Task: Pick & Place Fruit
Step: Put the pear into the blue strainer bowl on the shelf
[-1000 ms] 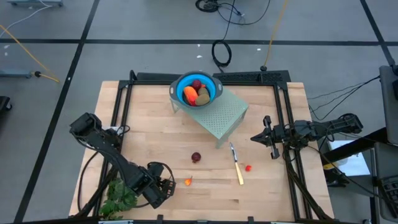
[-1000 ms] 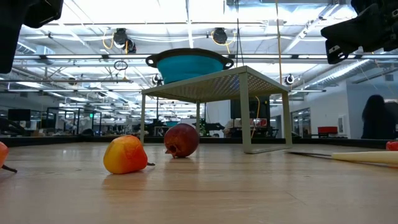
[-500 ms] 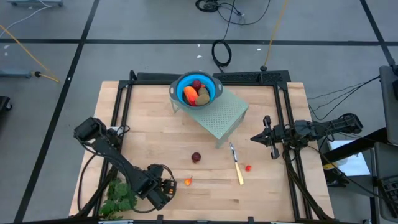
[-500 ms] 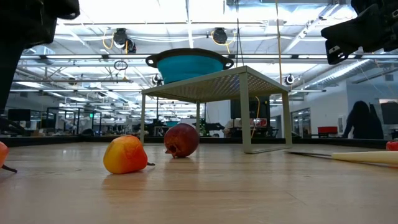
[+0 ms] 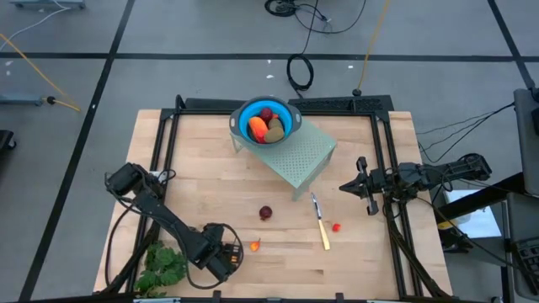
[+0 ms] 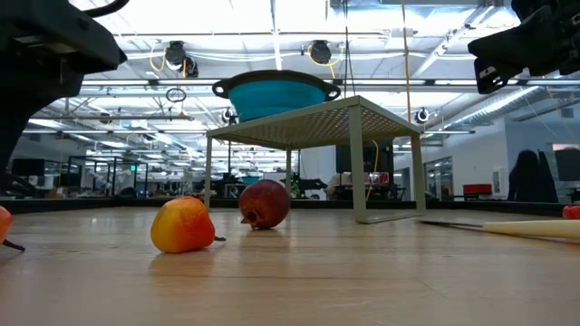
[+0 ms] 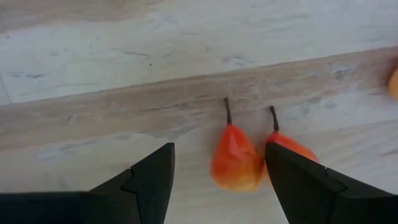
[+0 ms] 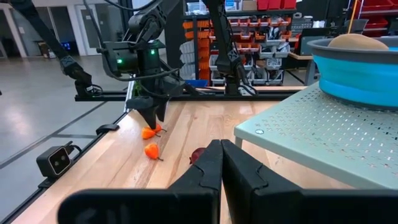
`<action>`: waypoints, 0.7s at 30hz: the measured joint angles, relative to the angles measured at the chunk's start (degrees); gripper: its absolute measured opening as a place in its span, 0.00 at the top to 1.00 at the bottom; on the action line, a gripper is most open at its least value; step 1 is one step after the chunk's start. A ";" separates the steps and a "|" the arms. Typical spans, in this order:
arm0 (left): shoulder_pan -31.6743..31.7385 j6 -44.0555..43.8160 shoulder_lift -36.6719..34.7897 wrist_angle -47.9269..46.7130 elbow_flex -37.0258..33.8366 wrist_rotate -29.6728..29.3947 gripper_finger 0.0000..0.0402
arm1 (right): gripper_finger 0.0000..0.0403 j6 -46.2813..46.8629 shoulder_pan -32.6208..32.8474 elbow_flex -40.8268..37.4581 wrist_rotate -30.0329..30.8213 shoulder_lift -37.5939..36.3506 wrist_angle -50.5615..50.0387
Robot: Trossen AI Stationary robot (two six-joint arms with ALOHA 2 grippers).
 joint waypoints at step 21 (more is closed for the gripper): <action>0.00 1.49 1.21 0.85 0.09 2.12 0.38 | 1.00 0.02 -0.01 0.00 0.00 0.02 0.00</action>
